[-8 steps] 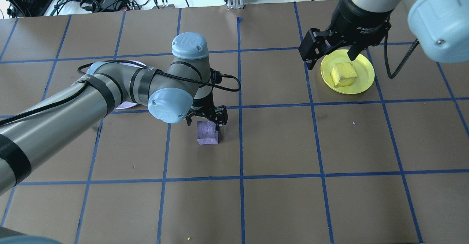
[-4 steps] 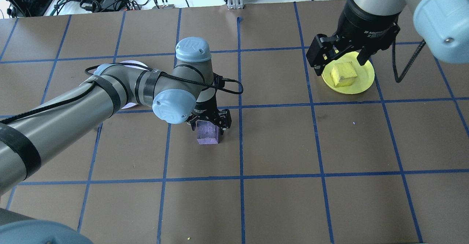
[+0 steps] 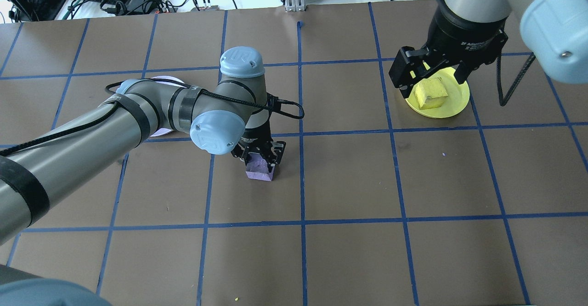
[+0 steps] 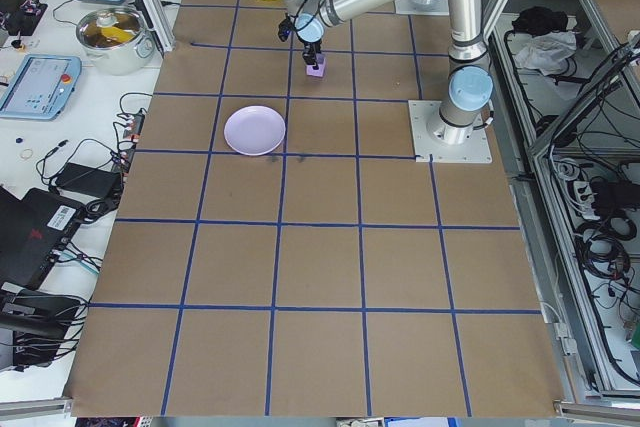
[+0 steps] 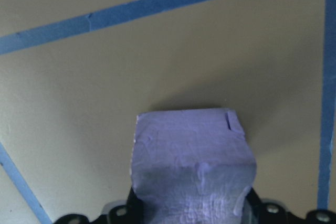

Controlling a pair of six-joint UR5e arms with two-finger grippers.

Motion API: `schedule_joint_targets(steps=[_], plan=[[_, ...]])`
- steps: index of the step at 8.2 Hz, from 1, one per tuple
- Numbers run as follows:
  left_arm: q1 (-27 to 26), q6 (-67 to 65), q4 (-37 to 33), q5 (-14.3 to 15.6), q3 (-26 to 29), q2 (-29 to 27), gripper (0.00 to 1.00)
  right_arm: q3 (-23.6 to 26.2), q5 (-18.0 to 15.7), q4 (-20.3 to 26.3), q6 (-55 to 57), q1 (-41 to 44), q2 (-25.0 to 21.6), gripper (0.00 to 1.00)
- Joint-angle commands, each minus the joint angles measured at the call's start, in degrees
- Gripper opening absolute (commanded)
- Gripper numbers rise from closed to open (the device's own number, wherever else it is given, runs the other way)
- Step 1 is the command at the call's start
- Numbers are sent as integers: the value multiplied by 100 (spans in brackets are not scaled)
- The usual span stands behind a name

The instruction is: Sort blocks by color into plates

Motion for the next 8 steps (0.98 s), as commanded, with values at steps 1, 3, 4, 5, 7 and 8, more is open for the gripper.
schedule_joint_targets(steps=[1, 3, 4, 5, 7, 8], plan=[[193, 58, -715, 14, 344, 349, 0, 9, -34, -42, 30, 16, -46, 100], [885, 602, -1366, 23, 1159, 561, 0, 27, -52, -24, 4, 34, -195, 100], [1254, 899, -1429, 197, 1616, 432, 0, 105, -43, -24, 38, 34, -248, 100], [1545, 1276, -1395, 512, 1899, 378, 0, 228, -17, -42, 74, 42, -301, 100], [2107, 2173, -958, 656, 2025, 133, 0, 290, -17, -68, 65, 34, -407, 100], [2380, 2525, -746, 638, 2043, 10, 0, 299, -17, -86, 56, 42, -424, 100]])
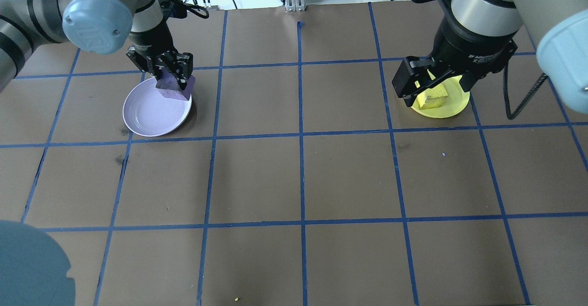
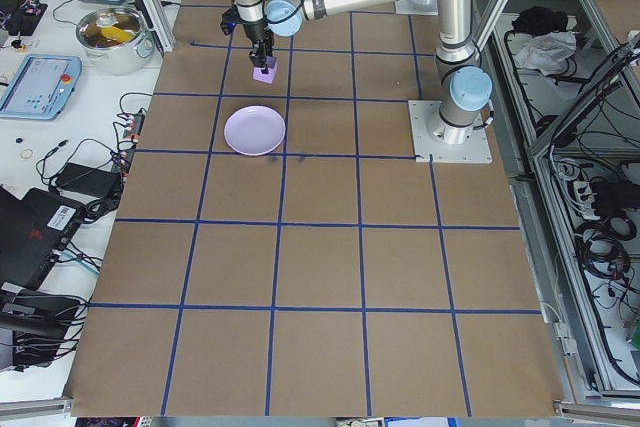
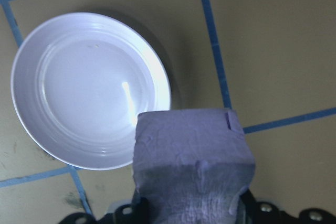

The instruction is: Sort blocks by color into plates

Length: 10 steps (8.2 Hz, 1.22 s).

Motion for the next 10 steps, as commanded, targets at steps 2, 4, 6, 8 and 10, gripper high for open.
schedule_joint_targets(steps=[2, 4, 6, 8, 10], plan=[[679, 910, 616, 47, 95, -583, 0, 48, -3, -36, -56, 4, -35, 100], [731, 910, 738, 56, 95, -743, 8, 48, 6, -124, -56, 4, -26, 100], [801, 858, 774, 47, 95, -787, 99, 56, -3, -124, -47, 4, -26, 100], [802, 866, 765, 99, 95, -752, 100, 57, -30, -124, 14, 4, -26, 100], [784, 857, 678, 91, 87, -621, 100, 57, -12, -116, 6, 4, -8, 100]])
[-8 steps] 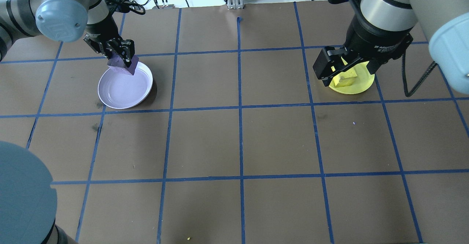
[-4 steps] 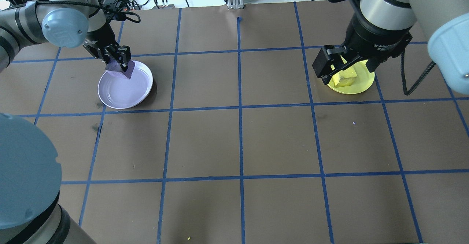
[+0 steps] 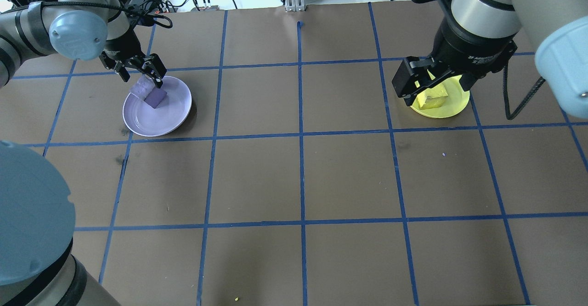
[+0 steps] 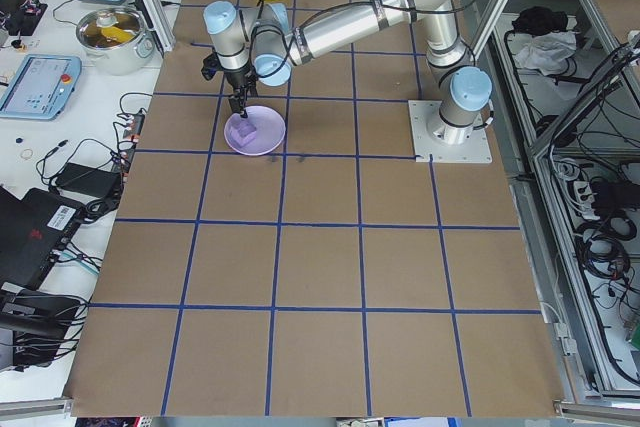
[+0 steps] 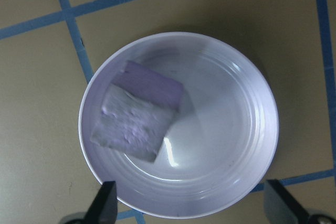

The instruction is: Sort blocks by color into plates

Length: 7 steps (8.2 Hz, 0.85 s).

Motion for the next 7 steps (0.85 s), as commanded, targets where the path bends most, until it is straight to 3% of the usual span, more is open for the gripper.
schedule_joint_targets(steps=[1, 4, 7], plan=[[-101, -48, -338, -50, -44, 190, 100, 0, 9, 68, -1, 0, 23, 100], [-731, -1722, -760, -384, -18, 821, 100, 0, 9, 42, 25, -9, 32, 100], [-1314, -2254, -797, -358, -88, 1701, 100, 0, 9, 42, 25, -44, 32, 100]])
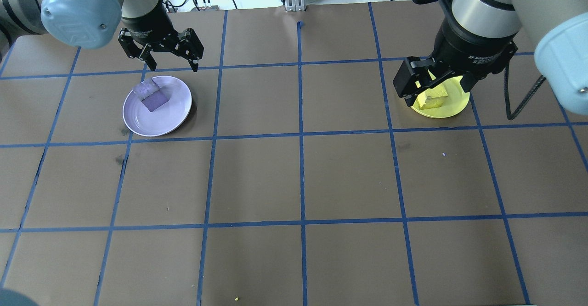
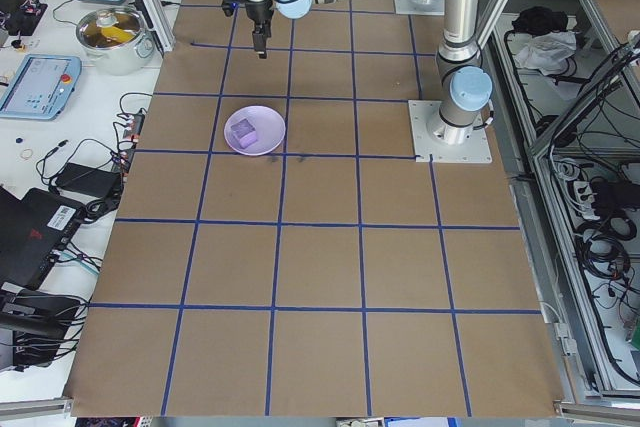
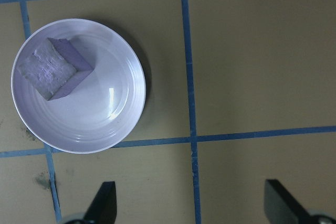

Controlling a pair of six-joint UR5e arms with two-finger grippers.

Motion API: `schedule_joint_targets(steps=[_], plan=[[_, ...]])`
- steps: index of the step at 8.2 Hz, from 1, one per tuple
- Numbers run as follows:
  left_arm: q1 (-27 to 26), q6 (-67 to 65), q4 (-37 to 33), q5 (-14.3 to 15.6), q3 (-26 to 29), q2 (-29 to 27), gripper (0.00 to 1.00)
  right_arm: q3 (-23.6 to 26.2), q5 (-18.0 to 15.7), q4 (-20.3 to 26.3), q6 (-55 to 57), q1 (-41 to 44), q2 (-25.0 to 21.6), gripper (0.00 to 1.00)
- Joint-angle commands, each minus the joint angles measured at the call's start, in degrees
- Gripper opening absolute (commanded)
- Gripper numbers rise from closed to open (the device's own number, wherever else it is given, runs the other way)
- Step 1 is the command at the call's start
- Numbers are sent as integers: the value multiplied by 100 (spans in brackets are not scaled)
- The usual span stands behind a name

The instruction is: Sort blocks by color into plates

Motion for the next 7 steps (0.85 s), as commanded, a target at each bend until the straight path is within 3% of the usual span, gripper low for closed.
schedule_joint_targets(steps=[1, 5, 7], plan=[[-304, -258, -59, 9, -54, 651, 100, 3, 6, 10, 2, 1, 0, 100], [-181, -161, -42, 35, -519, 872, 100, 3, 33, 1, -7, 1, 9, 100], [-181, -161, -51, 44, -476, 907, 100, 11, 33, 10, -16, 1, 9, 100]])
